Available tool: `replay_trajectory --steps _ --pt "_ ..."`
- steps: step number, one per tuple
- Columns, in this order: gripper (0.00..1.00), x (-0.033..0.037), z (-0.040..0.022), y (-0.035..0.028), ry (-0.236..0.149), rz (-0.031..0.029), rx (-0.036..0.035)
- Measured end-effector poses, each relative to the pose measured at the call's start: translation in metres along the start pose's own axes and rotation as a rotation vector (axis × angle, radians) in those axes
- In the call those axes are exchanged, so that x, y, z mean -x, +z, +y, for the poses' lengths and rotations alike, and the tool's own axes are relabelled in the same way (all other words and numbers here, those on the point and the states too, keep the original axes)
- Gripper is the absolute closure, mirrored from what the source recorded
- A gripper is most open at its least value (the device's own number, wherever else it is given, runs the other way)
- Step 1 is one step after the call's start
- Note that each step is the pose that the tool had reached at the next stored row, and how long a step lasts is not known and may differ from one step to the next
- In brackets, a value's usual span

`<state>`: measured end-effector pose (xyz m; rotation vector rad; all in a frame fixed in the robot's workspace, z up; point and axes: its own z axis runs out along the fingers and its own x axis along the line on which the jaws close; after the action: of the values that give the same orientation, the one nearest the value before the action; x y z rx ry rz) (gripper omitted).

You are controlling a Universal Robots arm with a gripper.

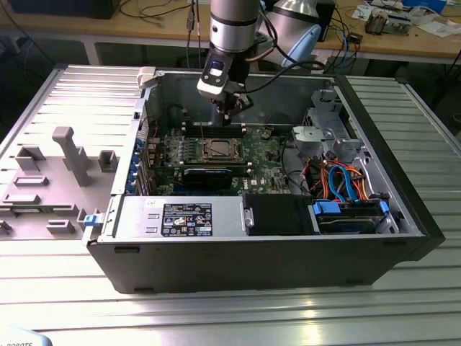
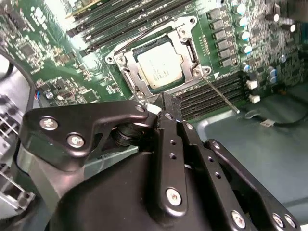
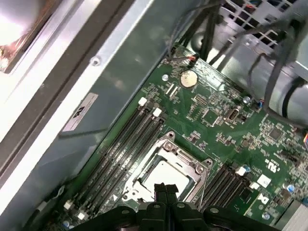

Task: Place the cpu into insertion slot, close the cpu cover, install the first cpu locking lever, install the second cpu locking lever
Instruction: 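Install the first cpu locking lever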

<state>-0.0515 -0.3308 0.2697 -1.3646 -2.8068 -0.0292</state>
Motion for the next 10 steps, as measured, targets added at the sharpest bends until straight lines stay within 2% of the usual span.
replay_trajectory --steps 4,10 --pt "0.89 0.0000 0.0000 0.0000 -0.081 0.0003 -0.0017" --pt "0.89 0.0000 0.0000 0.0000 -0.091 0.0001 -0.0017"
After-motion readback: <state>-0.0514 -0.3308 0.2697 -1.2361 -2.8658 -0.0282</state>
